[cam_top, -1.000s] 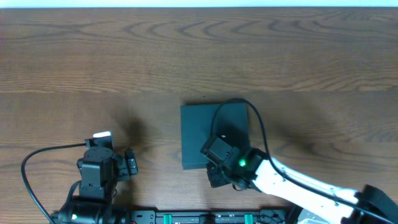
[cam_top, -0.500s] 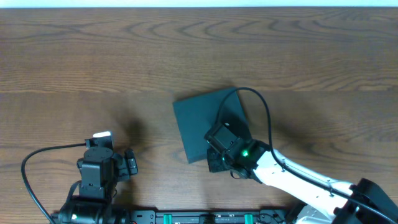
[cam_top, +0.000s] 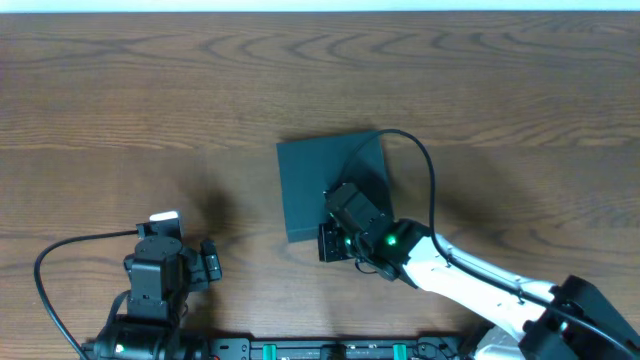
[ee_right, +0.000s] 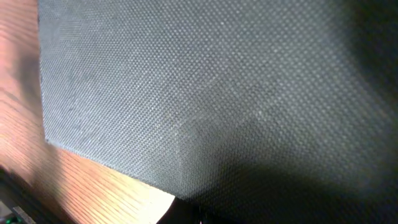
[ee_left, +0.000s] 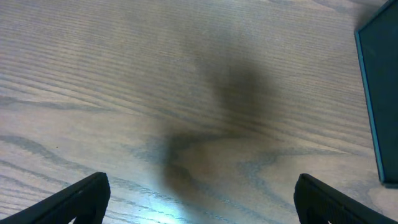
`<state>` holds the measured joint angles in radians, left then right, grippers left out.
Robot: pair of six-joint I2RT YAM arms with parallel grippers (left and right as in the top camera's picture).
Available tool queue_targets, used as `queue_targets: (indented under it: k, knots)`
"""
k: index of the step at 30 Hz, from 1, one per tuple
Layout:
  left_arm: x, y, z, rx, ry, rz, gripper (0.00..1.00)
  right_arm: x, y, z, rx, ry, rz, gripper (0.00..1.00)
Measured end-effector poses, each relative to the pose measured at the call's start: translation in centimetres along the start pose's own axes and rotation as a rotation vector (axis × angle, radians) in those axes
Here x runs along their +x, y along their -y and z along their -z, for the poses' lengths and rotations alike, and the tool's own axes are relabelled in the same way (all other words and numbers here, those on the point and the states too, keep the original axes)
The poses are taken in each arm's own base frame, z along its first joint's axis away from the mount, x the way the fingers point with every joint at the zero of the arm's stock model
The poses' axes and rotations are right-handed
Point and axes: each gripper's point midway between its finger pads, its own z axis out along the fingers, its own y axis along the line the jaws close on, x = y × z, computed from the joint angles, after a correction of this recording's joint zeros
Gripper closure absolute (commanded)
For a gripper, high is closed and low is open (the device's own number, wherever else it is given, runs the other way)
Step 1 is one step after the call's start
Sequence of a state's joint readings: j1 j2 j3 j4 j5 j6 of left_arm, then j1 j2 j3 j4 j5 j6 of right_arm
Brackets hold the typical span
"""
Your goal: Pack container
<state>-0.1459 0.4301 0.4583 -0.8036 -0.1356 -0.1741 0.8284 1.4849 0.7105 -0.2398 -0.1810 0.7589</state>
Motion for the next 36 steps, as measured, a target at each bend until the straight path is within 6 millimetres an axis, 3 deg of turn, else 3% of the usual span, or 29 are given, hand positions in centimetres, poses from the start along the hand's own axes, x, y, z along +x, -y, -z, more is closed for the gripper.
queue_targets:
  k: [4, 13, 19, 28, 36]
  knots:
    - [0.0, 0.0, 0.0, 0.0, 0.0, 0.0, 0.05, -0.9, -0.1, -0.5, -0.014, 0.027, -0.004, 0.98]
    - [0.0, 0.0, 0.0, 0.0, 0.0, 0.0, 0.05, -2.4, 1.6, -0.9, 0.035, 0.075, -0.038, 0.98]
    - [0.0, 0.0, 0.0, 0.0, 0.0, 0.0, 0.05, -4.7, 1.2, -0.6, -0.001, 0.156, -0.047, 0.98]
    - [0.0, 0.0, 0.0, 0.0, 0.0, 0.0, 0.05, -6.1, -0.1, -0.3, -0.058, 0.209, -0.052, 0.99]
    - [0.0, 0.0, 0.0, 0.0, 0.0, 0.0, 0.05, -7.3, 0.8, 0.0, -0.049, 0.243, -0.077, 0.98]
